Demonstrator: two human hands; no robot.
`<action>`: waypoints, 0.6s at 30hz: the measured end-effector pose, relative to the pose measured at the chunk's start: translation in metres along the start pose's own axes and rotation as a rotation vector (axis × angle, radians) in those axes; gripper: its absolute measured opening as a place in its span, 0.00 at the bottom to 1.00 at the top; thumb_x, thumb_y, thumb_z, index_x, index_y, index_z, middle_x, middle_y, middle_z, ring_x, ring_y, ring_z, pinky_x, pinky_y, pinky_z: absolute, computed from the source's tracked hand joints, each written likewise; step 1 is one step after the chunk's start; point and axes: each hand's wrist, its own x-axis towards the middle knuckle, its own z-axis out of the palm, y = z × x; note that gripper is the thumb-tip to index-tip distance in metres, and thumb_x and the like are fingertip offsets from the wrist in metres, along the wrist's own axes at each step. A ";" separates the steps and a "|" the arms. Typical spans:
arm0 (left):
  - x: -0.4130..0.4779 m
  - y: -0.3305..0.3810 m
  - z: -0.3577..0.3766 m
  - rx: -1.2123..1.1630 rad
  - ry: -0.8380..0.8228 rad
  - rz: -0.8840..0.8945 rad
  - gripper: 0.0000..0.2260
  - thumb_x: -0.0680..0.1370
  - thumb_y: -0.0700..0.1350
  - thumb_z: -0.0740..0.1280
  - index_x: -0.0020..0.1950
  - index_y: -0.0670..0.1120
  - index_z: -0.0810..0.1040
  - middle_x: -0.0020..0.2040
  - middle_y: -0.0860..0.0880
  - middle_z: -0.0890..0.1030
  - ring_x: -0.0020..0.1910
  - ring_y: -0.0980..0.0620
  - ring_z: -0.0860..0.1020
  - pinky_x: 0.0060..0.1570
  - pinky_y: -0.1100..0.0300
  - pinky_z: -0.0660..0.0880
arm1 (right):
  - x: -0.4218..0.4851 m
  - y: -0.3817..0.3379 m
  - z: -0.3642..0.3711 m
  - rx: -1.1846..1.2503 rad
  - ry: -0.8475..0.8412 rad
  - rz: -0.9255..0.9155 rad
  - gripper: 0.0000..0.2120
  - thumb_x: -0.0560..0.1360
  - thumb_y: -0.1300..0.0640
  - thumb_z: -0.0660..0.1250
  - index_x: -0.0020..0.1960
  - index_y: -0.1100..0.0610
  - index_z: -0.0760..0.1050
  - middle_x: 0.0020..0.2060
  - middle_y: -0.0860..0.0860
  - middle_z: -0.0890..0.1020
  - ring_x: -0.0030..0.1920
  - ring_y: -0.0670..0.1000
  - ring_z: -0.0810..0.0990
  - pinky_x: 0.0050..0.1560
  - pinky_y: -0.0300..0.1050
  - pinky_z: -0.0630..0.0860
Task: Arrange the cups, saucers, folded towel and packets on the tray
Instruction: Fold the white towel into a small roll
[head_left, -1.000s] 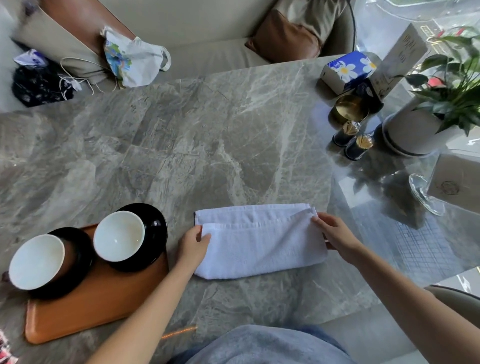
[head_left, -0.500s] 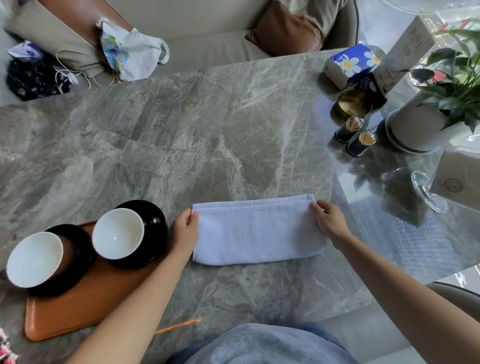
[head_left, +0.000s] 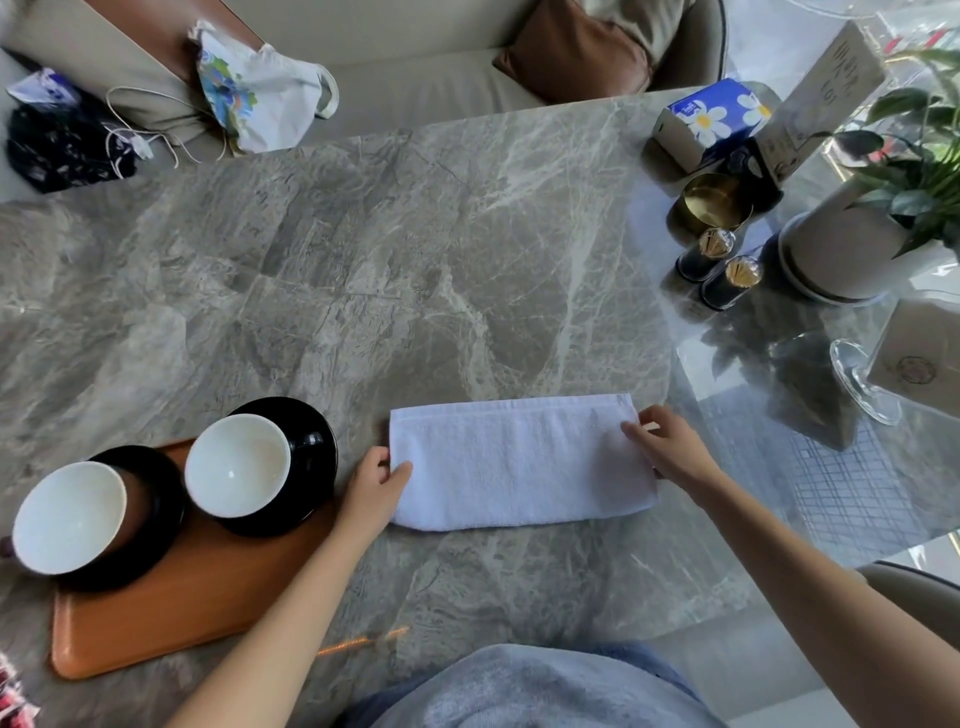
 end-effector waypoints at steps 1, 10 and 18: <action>-0.005 -0.004 -0.001 -0.005 -0.015 -0.008 0.08 0.77 0.40 0.63 0.53 0.37 0.72 0.44 0.38 0.79 0.42 0.47 0.75 0.42 0.55 0.68 | -0.004 0.005 -0.003 -0.036 -0.028 -0.021 0.07 0.75 0.53 0.67 0.48 0.56 0.74 0.40 0.50 0.80 0.41 0.51 0.79 0.39 0.47 0.76; -0.023 -0.024 0.002 0.174 0.080 0.092 0.03 0.76 0.36 0.63 0.49 0.38 0.73 0.28 0.47 0.69 0.30 0.48 0.67 0.33 0.57 0.62 | -0.028 0.043 -0.007 -0.205 -0.060 -0.047 0.06 0.74 0.54 0.68 0.45 0.50 0.71 0.29 0.51 0.82 0.30 0.52 0.78 0.33 0.49 0.72; -0.037 -0.001 0.035 0.680 0.257 0.589 0.25 0.74 0.43 0.65 0.71 0.46 0.64 0.73 0.49 0.66 0.72 0.48 0.65 0.68 0.46 0.60 | -0.043 -0.002 0.047 -0.606 0.238 -0.650 0.21 0.75 0.51 0.64 0.67 0.54 0.68 0.68 0.54 0.72 0.68 0.58 0.69 0.66 0.55 0.66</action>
